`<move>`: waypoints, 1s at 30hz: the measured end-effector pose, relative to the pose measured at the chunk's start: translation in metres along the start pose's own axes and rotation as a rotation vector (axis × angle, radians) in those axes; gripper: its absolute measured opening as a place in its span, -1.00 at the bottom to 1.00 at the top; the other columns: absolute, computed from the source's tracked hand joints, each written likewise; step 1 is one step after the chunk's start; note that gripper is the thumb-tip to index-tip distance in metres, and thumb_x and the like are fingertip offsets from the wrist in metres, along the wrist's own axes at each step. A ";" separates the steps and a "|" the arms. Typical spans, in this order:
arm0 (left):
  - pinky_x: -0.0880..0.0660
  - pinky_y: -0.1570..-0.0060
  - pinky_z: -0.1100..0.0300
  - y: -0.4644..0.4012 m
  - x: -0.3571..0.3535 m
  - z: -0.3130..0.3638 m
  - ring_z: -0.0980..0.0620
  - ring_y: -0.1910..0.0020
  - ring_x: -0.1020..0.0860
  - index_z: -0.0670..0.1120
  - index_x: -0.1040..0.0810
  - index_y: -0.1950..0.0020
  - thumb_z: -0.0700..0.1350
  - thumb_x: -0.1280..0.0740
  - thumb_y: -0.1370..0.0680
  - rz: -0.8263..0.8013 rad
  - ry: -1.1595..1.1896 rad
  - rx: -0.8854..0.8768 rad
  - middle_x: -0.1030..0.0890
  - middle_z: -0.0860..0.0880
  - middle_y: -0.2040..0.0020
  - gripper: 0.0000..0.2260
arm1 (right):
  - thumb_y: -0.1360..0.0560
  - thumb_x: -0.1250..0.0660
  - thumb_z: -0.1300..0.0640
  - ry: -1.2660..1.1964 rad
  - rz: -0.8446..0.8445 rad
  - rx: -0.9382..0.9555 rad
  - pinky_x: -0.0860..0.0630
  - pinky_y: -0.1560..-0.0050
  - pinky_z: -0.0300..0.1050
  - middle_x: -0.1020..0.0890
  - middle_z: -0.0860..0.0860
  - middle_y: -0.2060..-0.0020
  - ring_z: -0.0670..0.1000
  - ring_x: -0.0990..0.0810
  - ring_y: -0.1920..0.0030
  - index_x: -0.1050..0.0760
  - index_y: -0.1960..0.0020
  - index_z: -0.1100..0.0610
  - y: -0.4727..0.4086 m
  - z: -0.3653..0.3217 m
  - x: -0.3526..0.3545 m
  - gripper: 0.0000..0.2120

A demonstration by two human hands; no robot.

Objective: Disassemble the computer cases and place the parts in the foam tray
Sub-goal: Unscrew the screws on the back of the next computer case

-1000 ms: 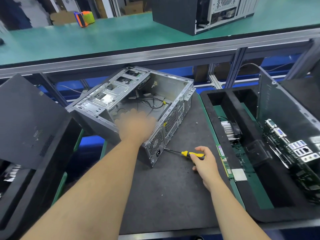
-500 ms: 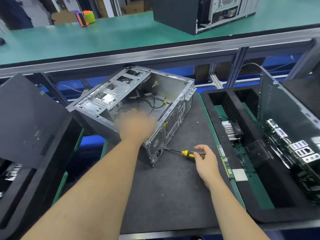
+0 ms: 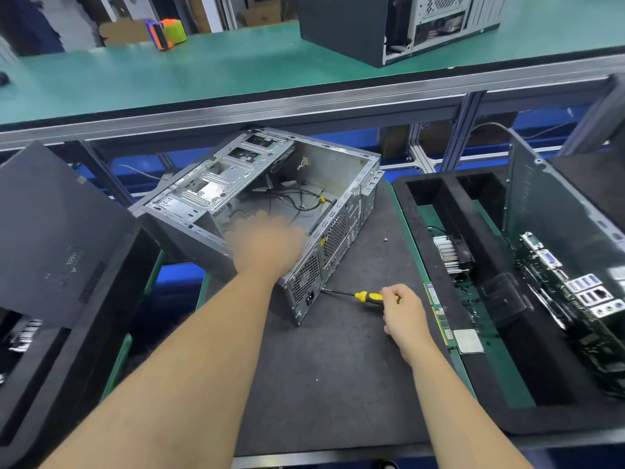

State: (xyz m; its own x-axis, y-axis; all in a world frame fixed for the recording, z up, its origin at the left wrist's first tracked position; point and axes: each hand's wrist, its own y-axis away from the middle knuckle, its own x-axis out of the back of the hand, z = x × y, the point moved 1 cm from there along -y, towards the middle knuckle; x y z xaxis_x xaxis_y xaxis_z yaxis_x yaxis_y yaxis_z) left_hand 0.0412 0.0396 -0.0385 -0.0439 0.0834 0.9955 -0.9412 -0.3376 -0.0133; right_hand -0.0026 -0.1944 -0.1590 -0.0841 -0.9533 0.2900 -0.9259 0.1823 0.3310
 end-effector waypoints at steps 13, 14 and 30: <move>-0.28 -0.23 -0.18 0.001 0.001 0.000 -0.23 -0.26 -0.38 0.01 -0.57 -0.27 0.20 -0.04 -0.58 -0.004 -0.001 -0.001 -0.46 -0.06 -0.32 -0.53 | -0.63 -0.26 0.00 -0.099 -0.032 0.003 -0.47 0.21 -0.06 -0.57 0.01 0.01 0.08 -0.51 0.16 -0.42 -0.02 -0.06 0.006 -0.002 -0.002 -0.97; -0.28 -0.22 -0.18 0.001 0.002 0.000 -0.23 -0.26 -0.39 0.01 -0.57 -0.26 0.20 -0.04 -0.58 -0.002 -0.001 0.000 -0.46 -0.06 -0.32 -0.53 | -0.64 -0.18 -0.08 -0.068 -0.020 -0.029 -0.46 0.24 -0.04 -0.58 0.04 0.06 0.09 -0.51 0.18 -0.43 0.01 -0.01 0.004 -0.001 -0.004 -0.83; -0.23 -0.34 -0.23 -0.001 -0.001 0.000 -0.23 -0.31 -0.39 0.05 -0.58 -0.27 0.22 0.00 -0.59 0.002 0.035 -0.026 -0.50 -0.06 -0.32 -0.51 | -0.55 -0.27 0.34 -0.137 -0.033 0.088 -0.49 0.19 -0.13 -0.57 -0.05 0.01 0.02 -0.57 0.26 -0.47 -0.04 -0.10 0.007 0.005 0.001 -0.68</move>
State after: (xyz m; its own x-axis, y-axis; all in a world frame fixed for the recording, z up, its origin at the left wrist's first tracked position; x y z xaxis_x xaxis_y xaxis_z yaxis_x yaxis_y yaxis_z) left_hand 0.0417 0.0399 -0.0392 -0.0576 0.1159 0.9916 -0.9494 -0.3135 -0.0184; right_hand -0.0106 -0.1956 -0.1609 -0.0972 -0.9833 0.1536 -0.9572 0.1346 0.2562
